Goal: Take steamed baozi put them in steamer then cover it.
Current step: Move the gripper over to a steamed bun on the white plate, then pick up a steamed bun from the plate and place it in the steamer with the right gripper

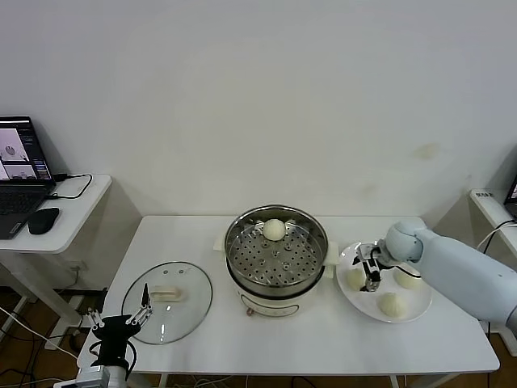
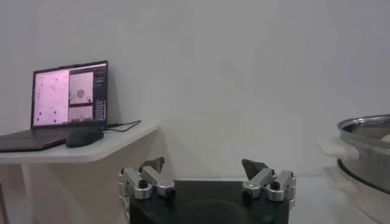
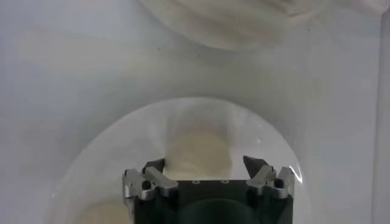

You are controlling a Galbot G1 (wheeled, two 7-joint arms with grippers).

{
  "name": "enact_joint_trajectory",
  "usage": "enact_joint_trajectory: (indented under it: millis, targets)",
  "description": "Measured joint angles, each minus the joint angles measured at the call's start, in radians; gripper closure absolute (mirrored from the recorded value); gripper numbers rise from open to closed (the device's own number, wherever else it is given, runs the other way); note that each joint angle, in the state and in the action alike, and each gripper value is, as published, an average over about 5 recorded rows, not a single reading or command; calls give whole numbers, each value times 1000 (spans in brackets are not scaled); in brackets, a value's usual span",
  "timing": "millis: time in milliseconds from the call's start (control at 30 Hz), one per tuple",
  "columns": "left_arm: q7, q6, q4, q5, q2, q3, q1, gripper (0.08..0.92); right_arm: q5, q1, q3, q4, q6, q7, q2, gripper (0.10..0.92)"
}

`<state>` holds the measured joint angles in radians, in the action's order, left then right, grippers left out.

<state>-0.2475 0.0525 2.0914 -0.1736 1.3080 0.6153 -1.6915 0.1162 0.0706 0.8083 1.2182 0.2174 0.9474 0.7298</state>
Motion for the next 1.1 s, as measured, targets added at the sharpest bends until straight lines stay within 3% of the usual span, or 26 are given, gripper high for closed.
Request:
enact_joint_trajectory:
  millis: [533,1100]
  targets:
    - [-1,1,7,1,5,-2,-5,177,26,14,-19,-9,-7,21,-2,369]
    - [-3,0,30,2,-1,-5,-6,177,-38,-91,-15,86,7,72,-105,414]
